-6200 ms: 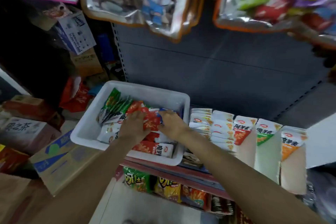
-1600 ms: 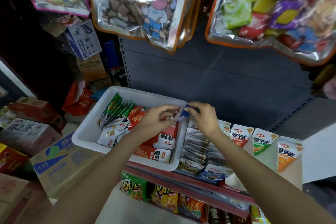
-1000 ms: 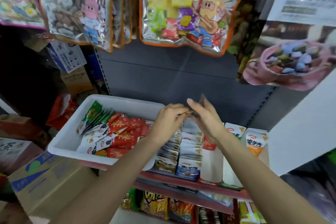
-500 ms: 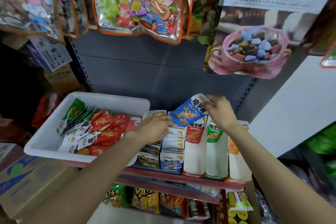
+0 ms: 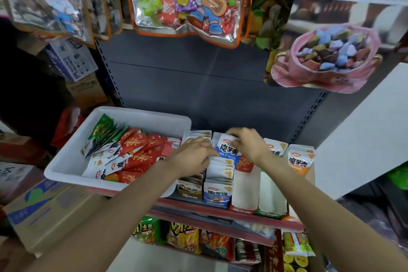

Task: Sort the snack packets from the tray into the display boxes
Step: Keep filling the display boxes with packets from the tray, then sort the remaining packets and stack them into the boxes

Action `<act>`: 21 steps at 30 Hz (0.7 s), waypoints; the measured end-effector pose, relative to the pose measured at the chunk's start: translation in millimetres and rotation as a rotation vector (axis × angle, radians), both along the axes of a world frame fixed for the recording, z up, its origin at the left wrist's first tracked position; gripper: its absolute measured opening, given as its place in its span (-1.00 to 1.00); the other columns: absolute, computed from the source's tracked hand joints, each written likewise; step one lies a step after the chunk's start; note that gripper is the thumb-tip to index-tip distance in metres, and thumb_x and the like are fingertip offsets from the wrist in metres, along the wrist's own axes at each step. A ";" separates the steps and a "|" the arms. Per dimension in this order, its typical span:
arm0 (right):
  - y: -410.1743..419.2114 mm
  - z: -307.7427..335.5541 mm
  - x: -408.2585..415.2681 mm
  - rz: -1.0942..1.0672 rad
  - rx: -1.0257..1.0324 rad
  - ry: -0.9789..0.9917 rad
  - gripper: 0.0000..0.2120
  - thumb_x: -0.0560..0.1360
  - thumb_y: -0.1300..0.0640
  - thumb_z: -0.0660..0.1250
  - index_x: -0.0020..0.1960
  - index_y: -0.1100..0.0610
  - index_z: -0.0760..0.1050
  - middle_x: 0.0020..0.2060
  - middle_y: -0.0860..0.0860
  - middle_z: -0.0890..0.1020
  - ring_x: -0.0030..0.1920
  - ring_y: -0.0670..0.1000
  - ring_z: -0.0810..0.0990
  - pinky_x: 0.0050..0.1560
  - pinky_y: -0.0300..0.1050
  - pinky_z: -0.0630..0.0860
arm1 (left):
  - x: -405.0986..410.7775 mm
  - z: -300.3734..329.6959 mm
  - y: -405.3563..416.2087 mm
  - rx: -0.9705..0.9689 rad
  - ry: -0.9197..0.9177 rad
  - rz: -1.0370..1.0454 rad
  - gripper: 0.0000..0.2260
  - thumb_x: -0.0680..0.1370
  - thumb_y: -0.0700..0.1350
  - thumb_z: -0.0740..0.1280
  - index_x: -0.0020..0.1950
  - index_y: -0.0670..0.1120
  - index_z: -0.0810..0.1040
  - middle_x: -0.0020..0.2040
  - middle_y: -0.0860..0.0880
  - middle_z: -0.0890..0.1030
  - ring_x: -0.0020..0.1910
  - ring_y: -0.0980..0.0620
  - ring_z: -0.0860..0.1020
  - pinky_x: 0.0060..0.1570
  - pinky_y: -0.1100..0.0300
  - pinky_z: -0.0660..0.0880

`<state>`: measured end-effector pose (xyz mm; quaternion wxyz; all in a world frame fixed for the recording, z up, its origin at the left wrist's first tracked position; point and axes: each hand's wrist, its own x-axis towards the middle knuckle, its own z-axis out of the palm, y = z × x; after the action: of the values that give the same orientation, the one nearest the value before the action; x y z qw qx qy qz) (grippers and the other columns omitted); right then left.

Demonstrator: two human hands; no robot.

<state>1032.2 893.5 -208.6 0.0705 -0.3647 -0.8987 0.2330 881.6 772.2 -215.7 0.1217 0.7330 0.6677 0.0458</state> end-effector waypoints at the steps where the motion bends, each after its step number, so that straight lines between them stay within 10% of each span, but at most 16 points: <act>1: 0.3 -3.4 -1.2 -0.043 -0.001 0.043 -0.82 0.51 0.20 0.30 0.09 0.05 0.55 -0.03 0.06 0.66 -0.02 0.09 0.60 -0.01 0.04 0.54 | -1.2 -1.1 -1.5 0.011 -0.006 0.001 -0.64 0.60 -0.12 0.16 0.39 0.06 0.40 0.33 0.08 0.44 0.32 0.07 0.29 0.33 0.20 0.15; 9: -8.5 -13.4 -10.3 0.014 -0.032 -0.052 -0.85 0.55 0.17 0.28 -0.19 0.15 0.52 -0.21 0.12 0.61 -0.16 0.14 0.56 -0.15 -0.01 0.48 | -0.4 -4.5 -9.0 0.145 -0.015 0.057 -0.65 0.61 -0.13 0.14 0.39 0.03 0.39 0.33 0.09 0.40 0.35 0.10 0.24 0.34 0.24 0.10; 21: -93.4 14.1 -108.2 0.254 0.007 0.024 -0.73 0.60 0.05 0.18 0.22 0.10 0.52 0.15 0.07 0.54 0.18 0.08 0.49 0.17 -0.01 0.44 | -93.9 -14.3 -81.2 0.286 -0.317 0.505 -0.74 0.56 -0.24 0.24 0.20 -0.06 0.56 0.14 -0.06 0.58 0.06 -0.06 0.54 0.01 0.15 0.45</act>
<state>924.0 800.1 -194.5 0.0523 -0.2447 -0.9376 0.2413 787.7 691.0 -230.1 0.1050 0.5378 0.7877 0.2814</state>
